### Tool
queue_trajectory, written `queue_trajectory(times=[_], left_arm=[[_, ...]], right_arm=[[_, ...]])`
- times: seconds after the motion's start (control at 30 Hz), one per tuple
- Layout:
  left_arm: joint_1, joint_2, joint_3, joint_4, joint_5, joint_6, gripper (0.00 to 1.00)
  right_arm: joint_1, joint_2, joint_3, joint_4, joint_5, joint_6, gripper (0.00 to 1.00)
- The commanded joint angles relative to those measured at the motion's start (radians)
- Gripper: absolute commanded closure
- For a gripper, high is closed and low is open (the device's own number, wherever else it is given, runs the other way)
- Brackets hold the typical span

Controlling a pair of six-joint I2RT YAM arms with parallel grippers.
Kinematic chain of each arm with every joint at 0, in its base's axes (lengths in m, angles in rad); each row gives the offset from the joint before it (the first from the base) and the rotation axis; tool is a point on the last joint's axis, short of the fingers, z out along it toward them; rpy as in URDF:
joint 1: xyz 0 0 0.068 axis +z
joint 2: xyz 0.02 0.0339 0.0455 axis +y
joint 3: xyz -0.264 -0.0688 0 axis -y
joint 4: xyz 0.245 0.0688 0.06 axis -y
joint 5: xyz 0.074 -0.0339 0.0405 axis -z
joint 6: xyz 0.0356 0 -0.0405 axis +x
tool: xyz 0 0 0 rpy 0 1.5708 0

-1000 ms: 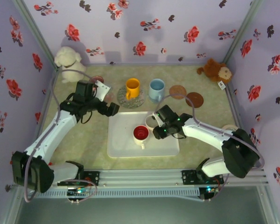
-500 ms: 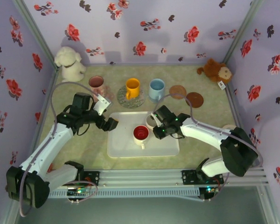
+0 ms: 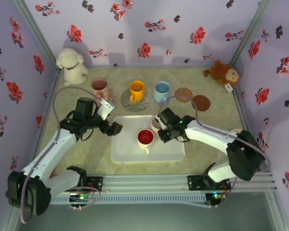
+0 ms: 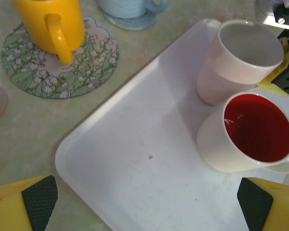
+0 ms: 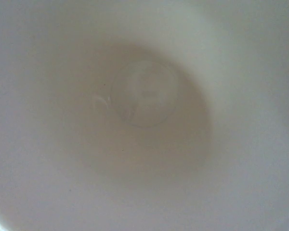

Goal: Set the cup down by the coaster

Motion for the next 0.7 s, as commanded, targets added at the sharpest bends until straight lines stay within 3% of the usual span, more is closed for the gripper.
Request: queue_trajectory(times=[0.0,0.4,0.67], left_arm=[[0.004,-0.006,-0.008,0.066,0.006,-0.023,0.01],[0.004,0.057,0.117,0.207,0.020,-0.061,0.01],[0.003,0.173,0.249,0.301,0.076,-0.096,0.01]], right_arm=[[0.003,-0.064,0.057,-0.036,0.070,0.019,1.00],[-0.146,-0.151,0.216,-0.144,0.062,0.012,1.00],[-0.275,-0.096,0.417,-0.273,0.123,-0.089,1.00]])
